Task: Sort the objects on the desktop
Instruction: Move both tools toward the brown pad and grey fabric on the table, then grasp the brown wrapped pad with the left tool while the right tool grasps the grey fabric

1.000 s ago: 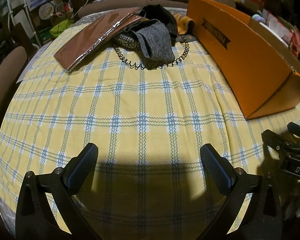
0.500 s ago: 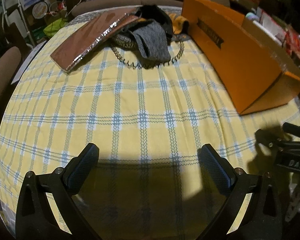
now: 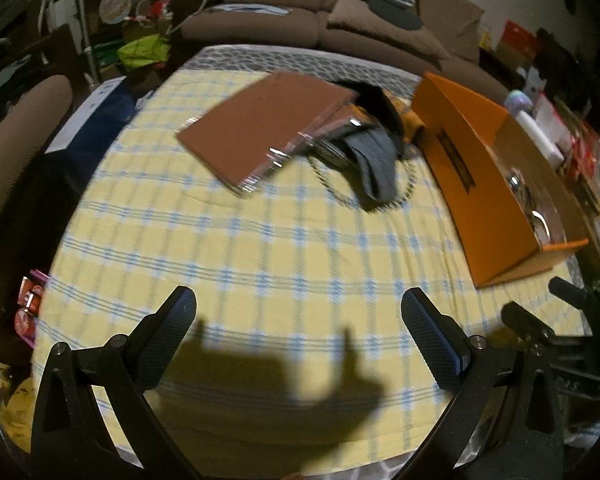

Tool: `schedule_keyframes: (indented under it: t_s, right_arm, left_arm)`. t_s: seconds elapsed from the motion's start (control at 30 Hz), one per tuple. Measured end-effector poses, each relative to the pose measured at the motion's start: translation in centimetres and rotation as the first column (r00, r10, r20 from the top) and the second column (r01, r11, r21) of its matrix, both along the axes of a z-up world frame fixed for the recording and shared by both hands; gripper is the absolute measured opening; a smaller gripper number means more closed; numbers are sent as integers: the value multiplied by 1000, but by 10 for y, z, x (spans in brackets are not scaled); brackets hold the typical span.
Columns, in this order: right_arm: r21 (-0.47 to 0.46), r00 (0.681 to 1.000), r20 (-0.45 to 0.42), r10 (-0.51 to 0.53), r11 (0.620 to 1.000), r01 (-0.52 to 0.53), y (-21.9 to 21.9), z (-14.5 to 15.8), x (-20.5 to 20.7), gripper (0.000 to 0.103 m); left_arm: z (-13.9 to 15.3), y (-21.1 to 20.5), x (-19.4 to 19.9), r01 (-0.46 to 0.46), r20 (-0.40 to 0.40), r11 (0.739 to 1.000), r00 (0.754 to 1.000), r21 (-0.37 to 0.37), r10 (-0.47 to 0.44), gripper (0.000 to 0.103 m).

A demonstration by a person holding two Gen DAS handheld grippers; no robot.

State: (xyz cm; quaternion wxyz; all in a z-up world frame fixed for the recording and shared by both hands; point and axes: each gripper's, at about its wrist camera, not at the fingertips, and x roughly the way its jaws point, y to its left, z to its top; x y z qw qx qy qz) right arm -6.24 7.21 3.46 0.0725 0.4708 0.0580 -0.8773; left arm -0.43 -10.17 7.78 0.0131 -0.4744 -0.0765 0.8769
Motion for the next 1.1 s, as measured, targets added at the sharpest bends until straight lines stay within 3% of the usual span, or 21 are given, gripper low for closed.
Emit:
schedule_keyframes:
  t_s: [0.23,0.43,0.67,0.93,1.1]
  right_arm:
    - [-61,995,-62,75,995,-79,-38,29,-5,103]
    - [-80,988,-96,118,989,-126,-60,41,-36,103]
    - [-144,986,-114,118,980,-134,-81,42,-79,103]
    - [-310,990,-96,102,942,-127,-97,39,-133,101]
    - [-343,990,-93,102,931,-128,-109,30,-165,93]
  left_arm:
    - [13,-45,-22,-79,-13,996,997,40,79,103]
    - [3,-65,-49,-124,-12,990,992,73,126,103]
    - [-19,-61,-83,-105,25,993,994,50,104,103]
    - [-31,-56,-114,-75,34,997,997,18,74,102]
    - [-34,-49,-131,-40,21,999,999,-28,41,102]
